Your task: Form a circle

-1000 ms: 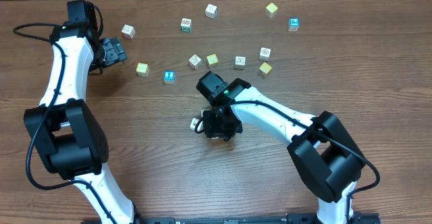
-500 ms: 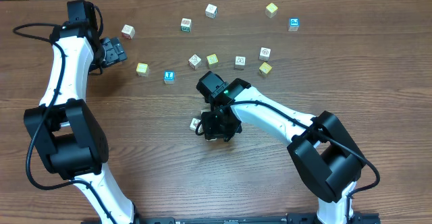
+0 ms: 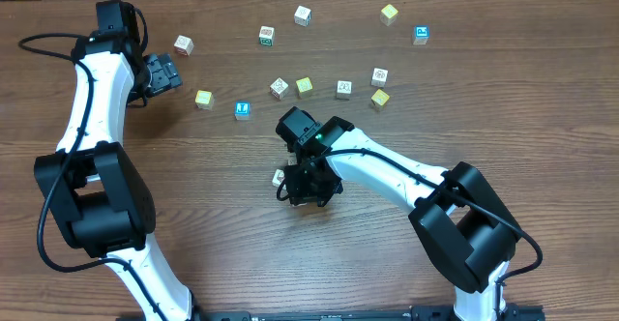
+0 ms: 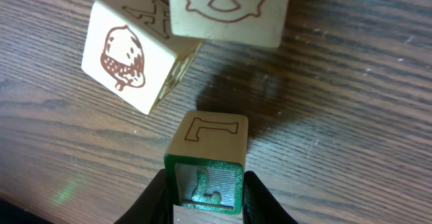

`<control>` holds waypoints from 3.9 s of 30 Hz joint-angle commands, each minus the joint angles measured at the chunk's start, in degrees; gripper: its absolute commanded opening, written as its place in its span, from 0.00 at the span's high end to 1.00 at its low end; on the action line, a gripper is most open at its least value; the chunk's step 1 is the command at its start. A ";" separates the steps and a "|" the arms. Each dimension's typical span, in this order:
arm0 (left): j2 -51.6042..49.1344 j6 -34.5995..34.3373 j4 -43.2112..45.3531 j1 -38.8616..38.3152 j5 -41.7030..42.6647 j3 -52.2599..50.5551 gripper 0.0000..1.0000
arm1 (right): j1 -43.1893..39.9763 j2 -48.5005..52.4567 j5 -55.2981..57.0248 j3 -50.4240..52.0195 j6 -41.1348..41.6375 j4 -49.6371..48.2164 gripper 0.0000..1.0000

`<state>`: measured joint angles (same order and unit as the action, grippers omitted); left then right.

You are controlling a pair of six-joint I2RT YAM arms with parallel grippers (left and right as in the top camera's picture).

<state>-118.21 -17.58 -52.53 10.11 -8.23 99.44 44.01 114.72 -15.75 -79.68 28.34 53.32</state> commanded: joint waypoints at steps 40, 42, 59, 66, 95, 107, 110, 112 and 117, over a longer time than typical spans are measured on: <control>0.57 0.46 0.09 -0.39 -0.31 -0.35 0.00 | 0.28 0.44 0.63 -0.92 0.07 -1.25 0.69; 0.57 0.46 0.09 -0.39 -0.31 -0.35 0.01 | 0.28 0.44 0.52 -0.92 -0.22 -1.25 0.69; 0.57 0.46 0.09 -0.39 -0.31 -0.35 0.01 | -1.27 0.44 -0.90 -1.07 -2.49 -2.69 0.69; 0.57 0.46 0.09 -0.39 -0.31 -0.35 0.00 | -1.66 0.44 -1.05 -1.07 -2.51 -2.73 0.69; 0.57 0.46 0.09 -0.39 -0.31 -0.35 0.01 | -2.01 0.39 6.25 -16.68 -0.48 14.38 0.87; 0.57 0.46 0.09 -0.39 -0.31 -0.35 0.00 | 2.58 0.39 5.84 -10.21 6.51 11.58 0.96; 0.57 0.46 0.09 -0.39 -0.31 -0.35 0.00 | 2.99 0.39 5.77 -8.59 7.72 10.16 0.96; 0.57 0.46 0.09 -0.39 -0.31 -0.35 0.00 | 3.04 0.39 5.79 -7.69 7.96 9.68 0.96; 0.57 0.46 0.09 -0.39 -0.31 -0.35 0.01 | 3.04 0.42 5.38 -5.33 9.11 7.50 0.96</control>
<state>-118.21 -17.56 -52.53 10.11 -8.23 99.44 47.07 115.13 -10.26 -86.43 35.55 61.67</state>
